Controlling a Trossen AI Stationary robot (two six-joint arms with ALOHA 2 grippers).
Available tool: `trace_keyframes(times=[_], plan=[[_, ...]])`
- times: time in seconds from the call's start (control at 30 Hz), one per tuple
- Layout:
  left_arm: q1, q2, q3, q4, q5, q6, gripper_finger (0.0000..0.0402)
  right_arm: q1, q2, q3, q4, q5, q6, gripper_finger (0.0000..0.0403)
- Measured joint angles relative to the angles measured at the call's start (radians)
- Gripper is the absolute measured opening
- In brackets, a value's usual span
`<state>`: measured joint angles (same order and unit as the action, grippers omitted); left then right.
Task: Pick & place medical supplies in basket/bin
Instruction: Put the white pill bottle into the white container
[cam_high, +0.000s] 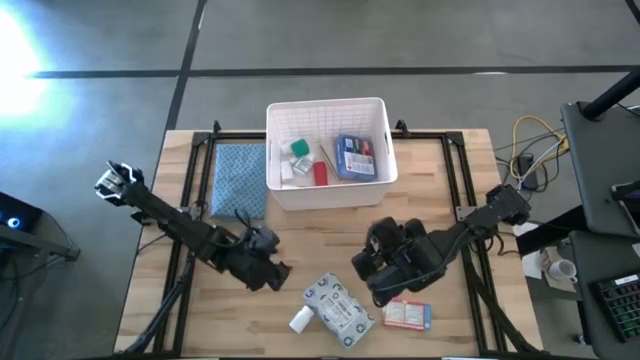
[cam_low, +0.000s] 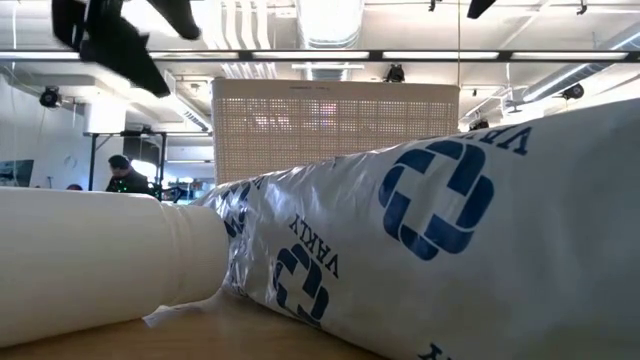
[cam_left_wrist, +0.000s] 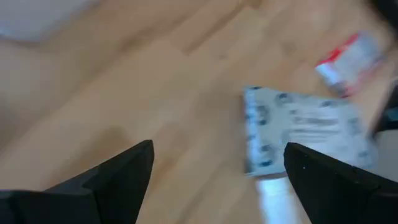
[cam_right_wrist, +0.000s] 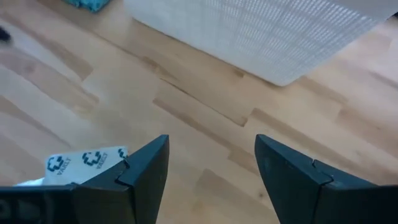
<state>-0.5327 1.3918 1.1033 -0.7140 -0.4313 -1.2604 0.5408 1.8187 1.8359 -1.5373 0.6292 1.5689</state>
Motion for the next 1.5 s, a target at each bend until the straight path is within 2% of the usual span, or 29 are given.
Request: trace_keyframes(times=[0.13, 0.2, 0.4, 0.73, 0.93, 1.3, 1.5], plan=[[-0.044, 0.019, -0.125, 0.312, -0.005, -0.047, 0.0338, -0.009, 0.001, 0.000, 0.043, -0.081, 0.001, 0.0226], [-0.068, 0.049, -0.146, 0.377, -0.006, -0.053, 0.0338, -0.006, 0.006, 0.000, 0.067, -0.122, 0.013, 0.0226], [-0.114, 0.187, -0.044, 0.259, -0.013, -0.089, 0.0338, 0.033, 0.033, 0.000, 0.085, -0.185, 0.108, 0.0226], [-0.150, 0.424, 0.220, 0.198, 0.049, 0.009, 0.0338, 0.083, 0.060, -0.005, 0.079, -0.240, 0.252, 0.0226], [-0.168, 0.499, 0.297, 0.185, 0.102, -0.009, 0.0338, 0.088, 0.059, -0.019, 0.001, -0.348, 0.148, 0.0226], [-0.169, 0.579, 0.304, 0.157, 0.133, -0.232, 0.0338, 0.092, 0.040, -0.137, -0.033, -0.361, -0.038, 0.0226], [-0.167, 0.596, 0.304, 0.060, 0.146, -0.335, 0.0338, 0.097, 0.040, -0.206, -0.031, -0.359, -0.074, 0.0226]])
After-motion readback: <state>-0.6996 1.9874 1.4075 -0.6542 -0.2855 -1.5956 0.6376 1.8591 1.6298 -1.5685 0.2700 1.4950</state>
